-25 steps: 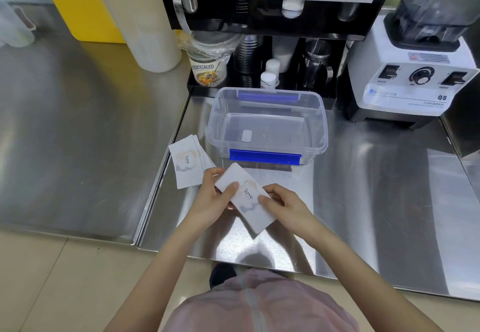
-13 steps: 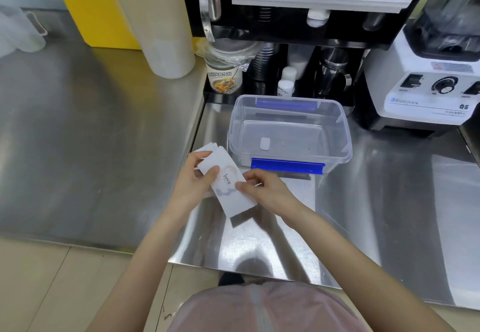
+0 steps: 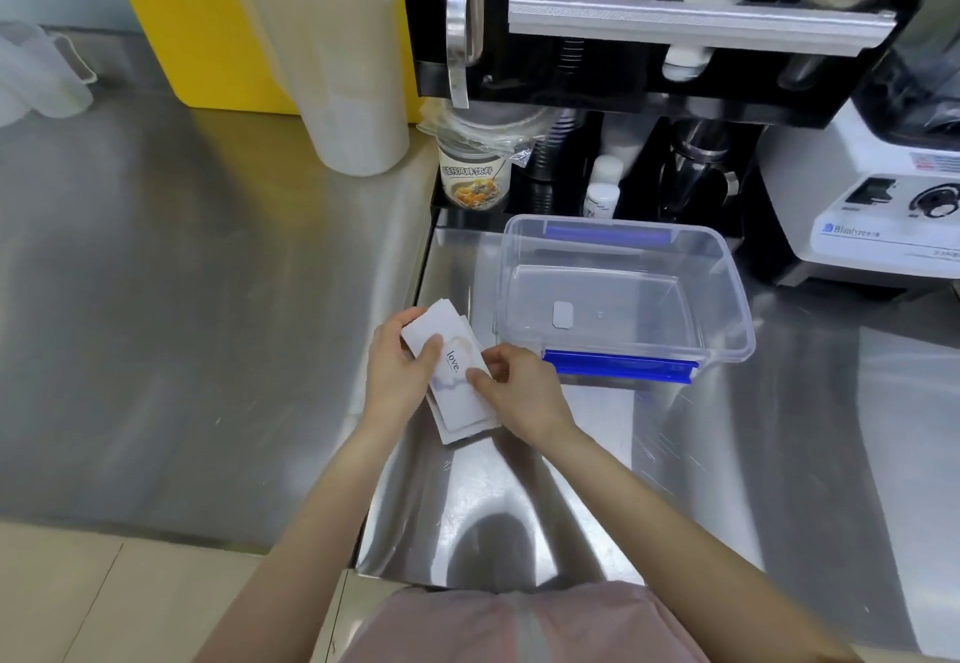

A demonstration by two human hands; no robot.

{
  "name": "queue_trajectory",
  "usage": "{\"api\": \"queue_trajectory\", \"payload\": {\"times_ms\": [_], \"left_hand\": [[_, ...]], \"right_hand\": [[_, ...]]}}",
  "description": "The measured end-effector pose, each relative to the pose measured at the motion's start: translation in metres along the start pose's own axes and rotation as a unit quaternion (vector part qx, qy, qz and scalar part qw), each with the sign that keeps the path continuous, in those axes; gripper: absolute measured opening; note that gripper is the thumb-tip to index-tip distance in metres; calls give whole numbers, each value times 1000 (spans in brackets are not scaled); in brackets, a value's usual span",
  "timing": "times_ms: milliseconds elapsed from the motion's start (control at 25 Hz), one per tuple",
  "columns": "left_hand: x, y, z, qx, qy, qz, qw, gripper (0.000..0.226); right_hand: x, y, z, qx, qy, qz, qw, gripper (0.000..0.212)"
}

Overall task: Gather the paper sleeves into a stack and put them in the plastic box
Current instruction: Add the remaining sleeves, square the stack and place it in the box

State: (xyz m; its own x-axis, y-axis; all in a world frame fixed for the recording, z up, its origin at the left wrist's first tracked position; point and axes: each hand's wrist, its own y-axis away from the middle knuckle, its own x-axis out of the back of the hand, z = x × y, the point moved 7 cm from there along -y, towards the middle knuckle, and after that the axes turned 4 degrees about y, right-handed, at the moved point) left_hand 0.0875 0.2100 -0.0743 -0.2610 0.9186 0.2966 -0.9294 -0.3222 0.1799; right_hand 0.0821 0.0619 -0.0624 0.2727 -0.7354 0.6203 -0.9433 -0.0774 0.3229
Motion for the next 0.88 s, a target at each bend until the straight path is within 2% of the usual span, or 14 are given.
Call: {"api": "queue_trajectory", "payload": {"times_ms": [160,240,320,400,520,640,760,880], "left_hand": [[0,-1,-10,6,-90,41,995,46],[0,-2,-18,56,-30,43,997,48],[-4,1,-24,115,91,22,989,19],[-11,5,-24,158,145,-3,977,9],[-21,8,-25,200,173,-38,964,9],[-28,11,-26,249,211,-66,943,8],[-33,18,-27,274,261,-135,916,33],[-34,25,-27,270,273,-173,907,38]], "right_hand": [[-7,1,3,13,24,26,999,33],[-10,0,7,-1,23,35,999,39],[-12,0,10,-18,11,26,999,48],[-13,-1,13,-46,-26,-10,999,56],[-17,-1,19,-78,-72,-80,991,54],[-18,-3,26,-92,-139,-111,980,47],[-18,-3,35,-89,-177,-132,971,44],[-20,1,40,-77,-203,-155,964,46]]}}
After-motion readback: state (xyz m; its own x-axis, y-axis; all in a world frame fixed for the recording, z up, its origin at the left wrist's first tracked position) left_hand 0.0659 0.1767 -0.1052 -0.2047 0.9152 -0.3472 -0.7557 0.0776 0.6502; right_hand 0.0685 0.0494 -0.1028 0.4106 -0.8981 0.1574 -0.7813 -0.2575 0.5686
